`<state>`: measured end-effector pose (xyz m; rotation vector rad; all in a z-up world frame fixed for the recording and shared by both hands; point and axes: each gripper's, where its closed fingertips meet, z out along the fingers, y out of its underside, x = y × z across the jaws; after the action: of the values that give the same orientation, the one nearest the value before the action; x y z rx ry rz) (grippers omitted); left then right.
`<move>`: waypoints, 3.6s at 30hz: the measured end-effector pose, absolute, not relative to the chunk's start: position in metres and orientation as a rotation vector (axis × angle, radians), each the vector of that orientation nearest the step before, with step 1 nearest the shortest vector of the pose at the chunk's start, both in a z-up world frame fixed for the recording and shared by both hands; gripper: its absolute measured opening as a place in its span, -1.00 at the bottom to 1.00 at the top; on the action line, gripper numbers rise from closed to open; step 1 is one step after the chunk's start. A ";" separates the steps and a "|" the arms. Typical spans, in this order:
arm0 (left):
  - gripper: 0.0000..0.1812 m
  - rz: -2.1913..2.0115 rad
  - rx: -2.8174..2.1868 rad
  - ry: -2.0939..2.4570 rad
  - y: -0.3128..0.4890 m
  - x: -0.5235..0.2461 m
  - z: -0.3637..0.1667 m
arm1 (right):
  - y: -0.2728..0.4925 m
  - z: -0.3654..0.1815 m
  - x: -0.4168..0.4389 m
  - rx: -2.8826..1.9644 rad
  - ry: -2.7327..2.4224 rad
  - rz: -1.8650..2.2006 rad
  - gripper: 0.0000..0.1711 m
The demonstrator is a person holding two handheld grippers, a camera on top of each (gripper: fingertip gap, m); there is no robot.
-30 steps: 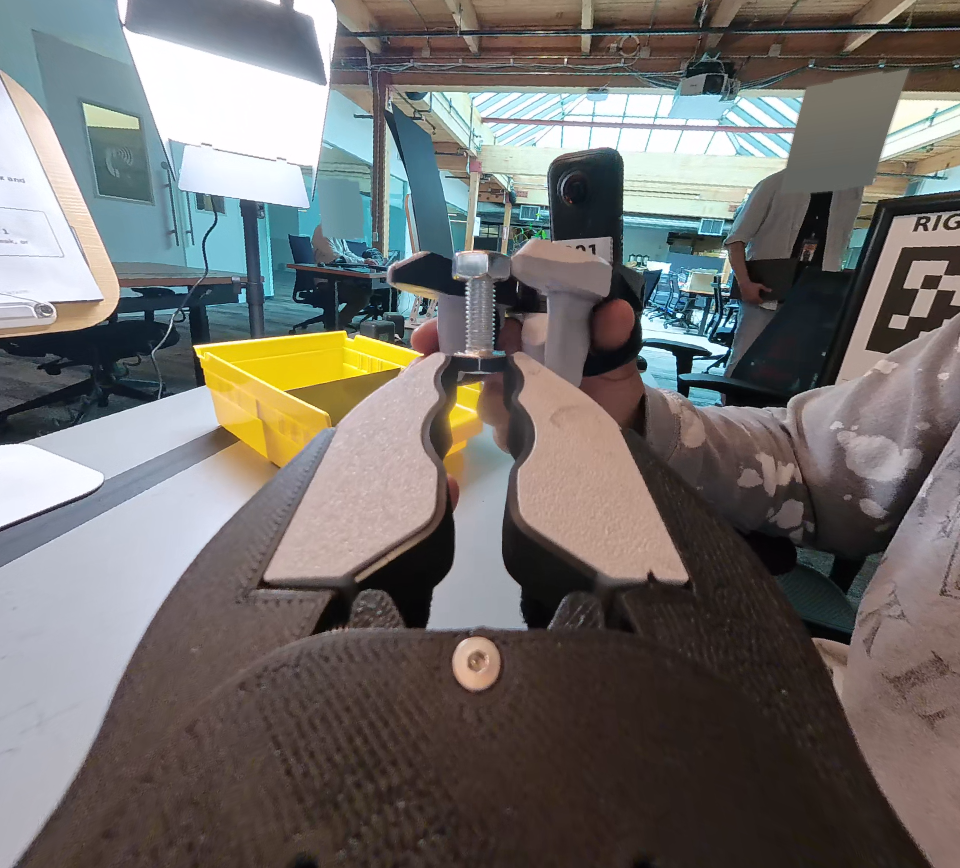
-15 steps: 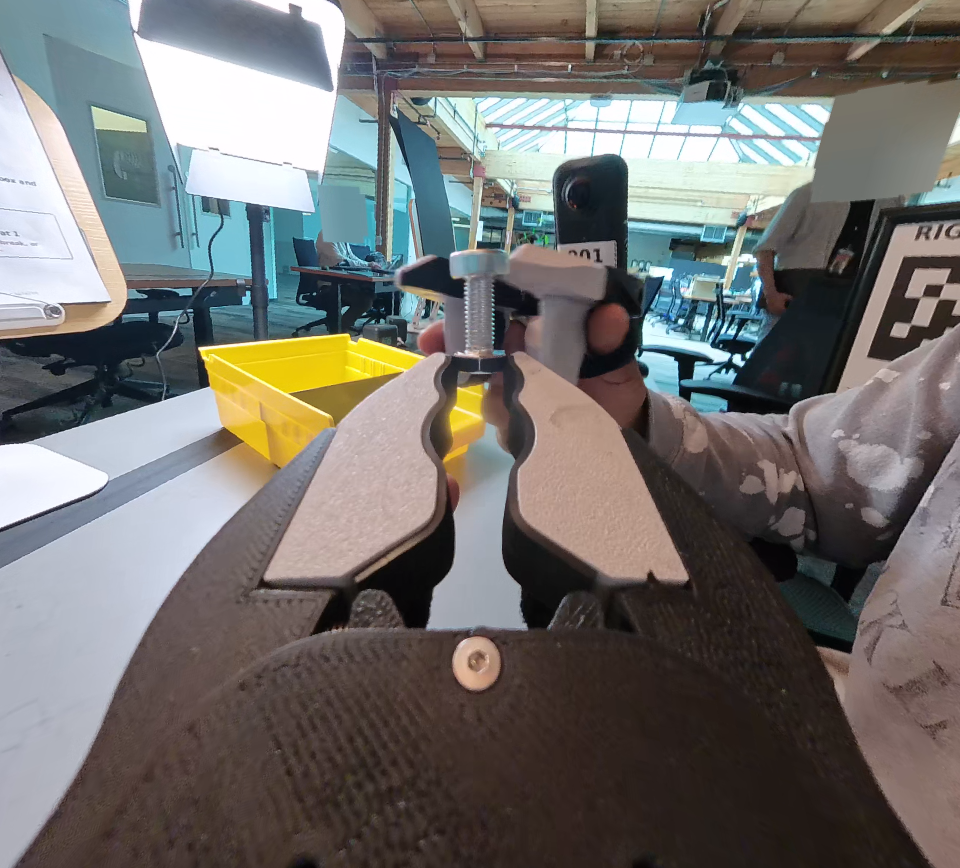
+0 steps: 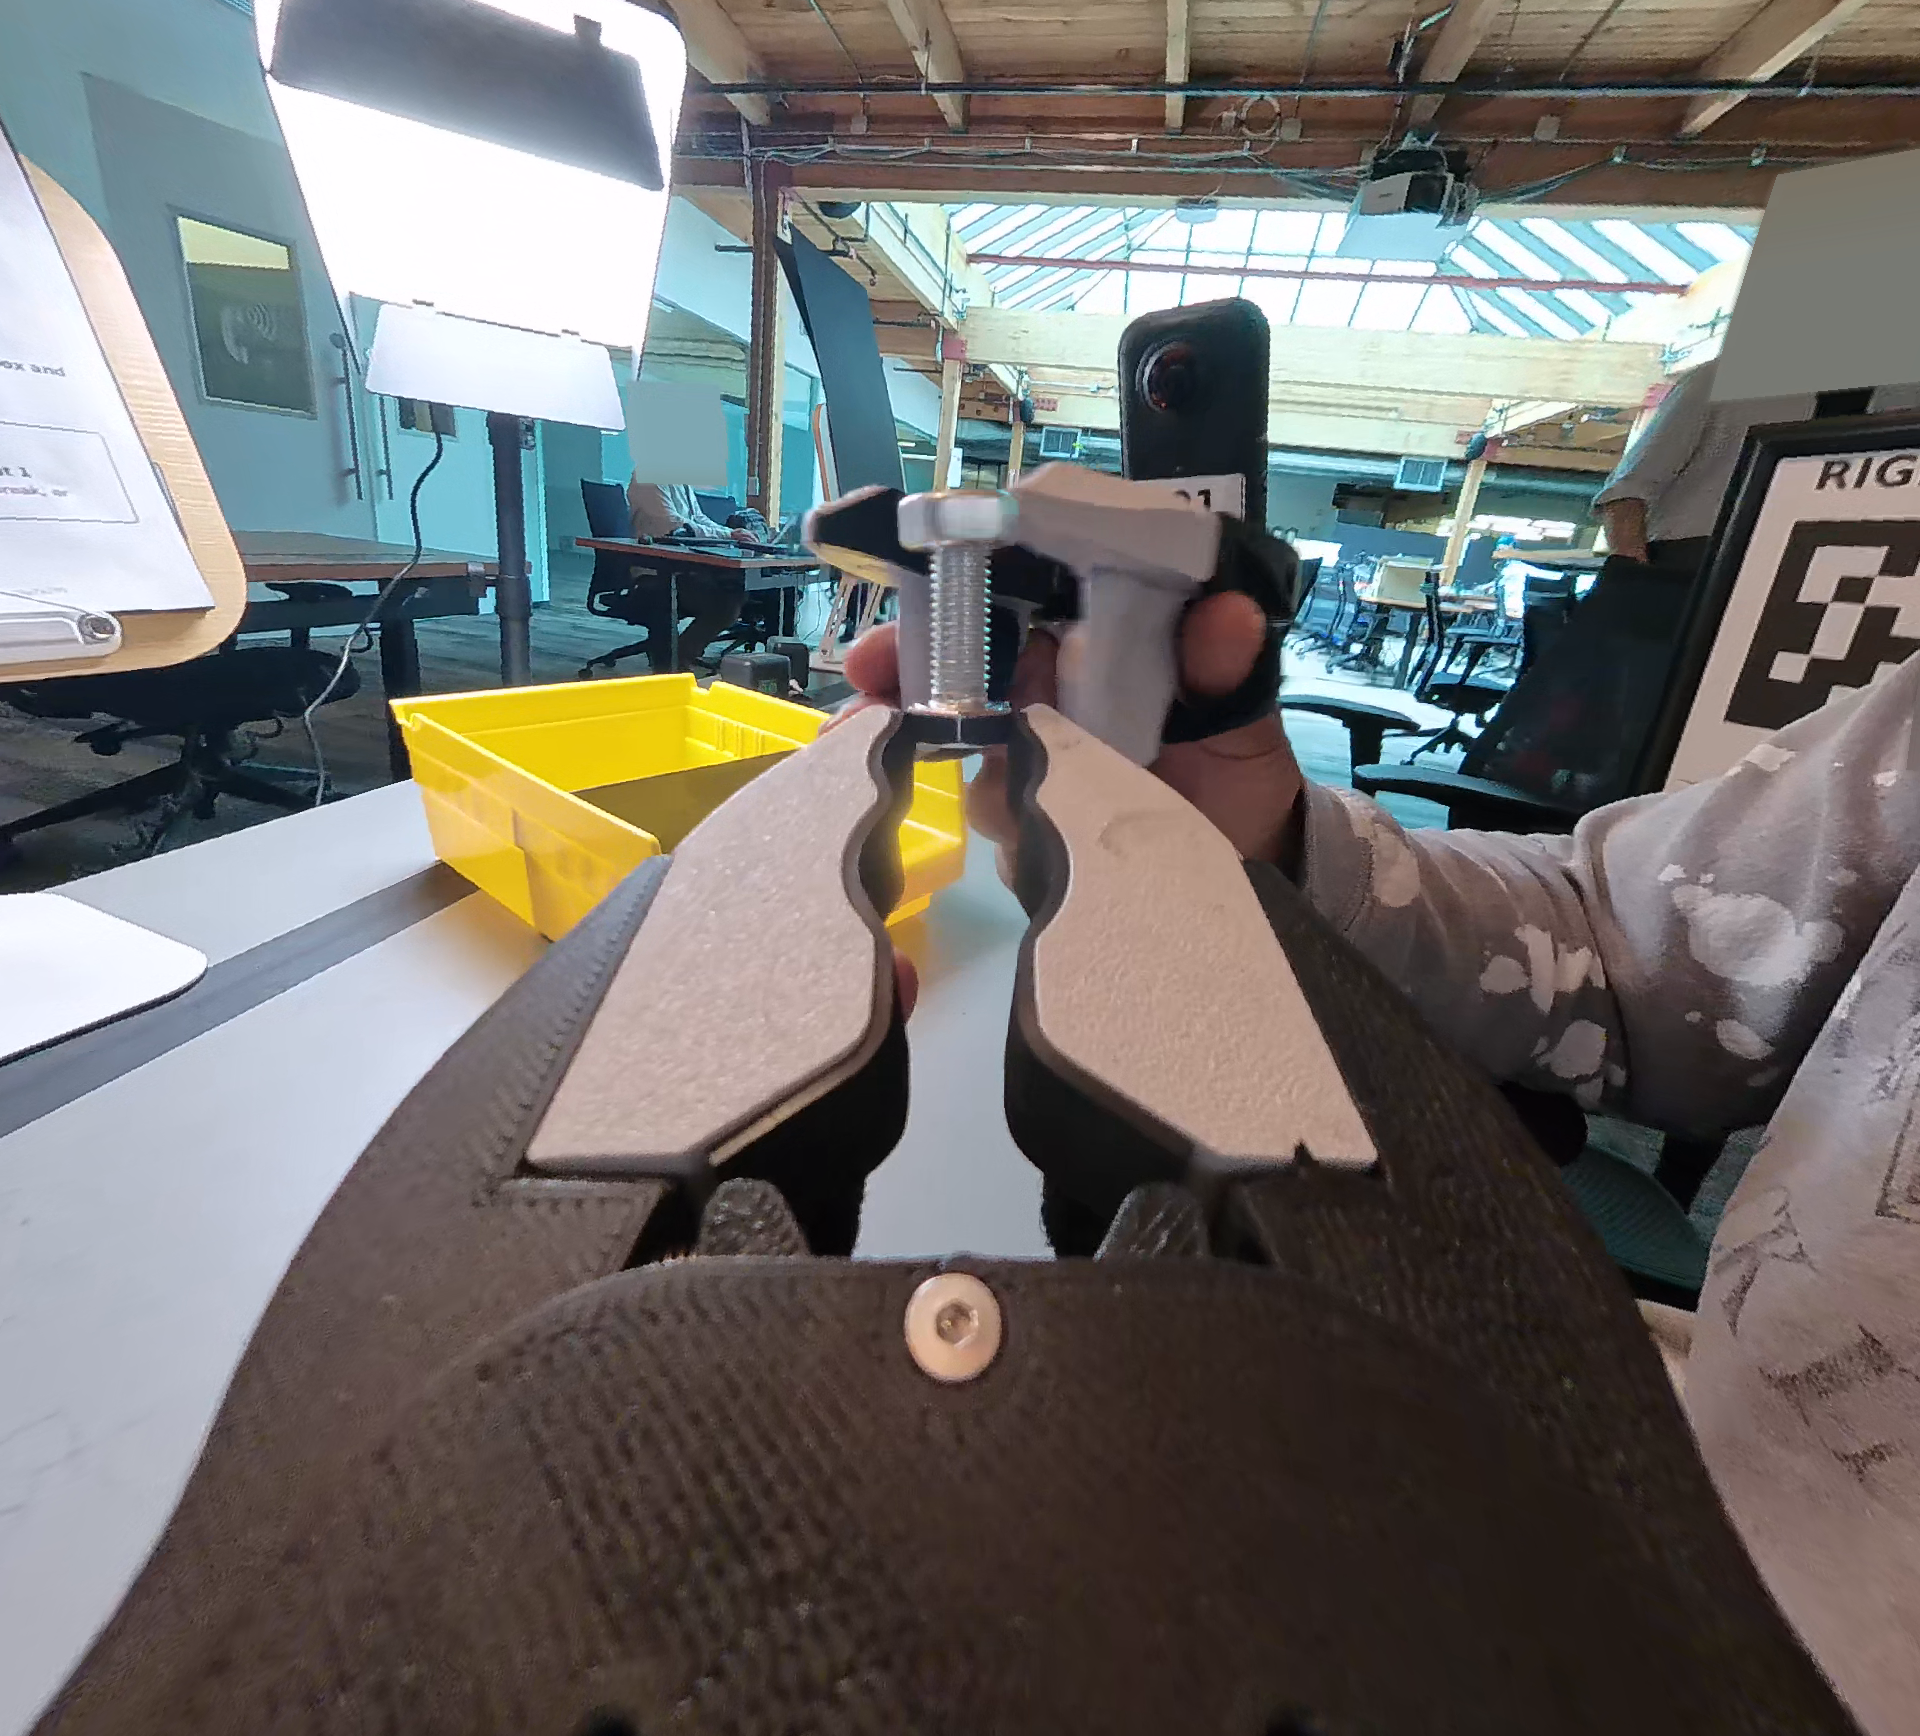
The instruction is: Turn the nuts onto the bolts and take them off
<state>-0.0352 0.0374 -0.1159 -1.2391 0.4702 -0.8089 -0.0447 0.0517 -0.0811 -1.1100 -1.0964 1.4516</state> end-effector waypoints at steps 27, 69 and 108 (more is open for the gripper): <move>-0.80 -0.800 -1.217 0.486 0.034 -0.036 -0.112 | 0.065 -0.079 -0.040 -1.127 -1.020 1.440 -0.74; -0.80 -0.802 -1.212 0.490 0.033 -0.034 -0.109 | 0.066 -0.077 -0.038 -1.128 -1.025 1.421 -0.82; -0.80 -0.818 -1.217 0.468 0.035 -0.036 -0.109 | 0.048 -0.073 -0.044 -1.086 -1.119 1.421 -0.63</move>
<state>-0.0363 0.0346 -0.1088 -1.2175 0.4685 -0.8183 -0.0439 0.0478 -0.0728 -1.0860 -1.1186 1.4210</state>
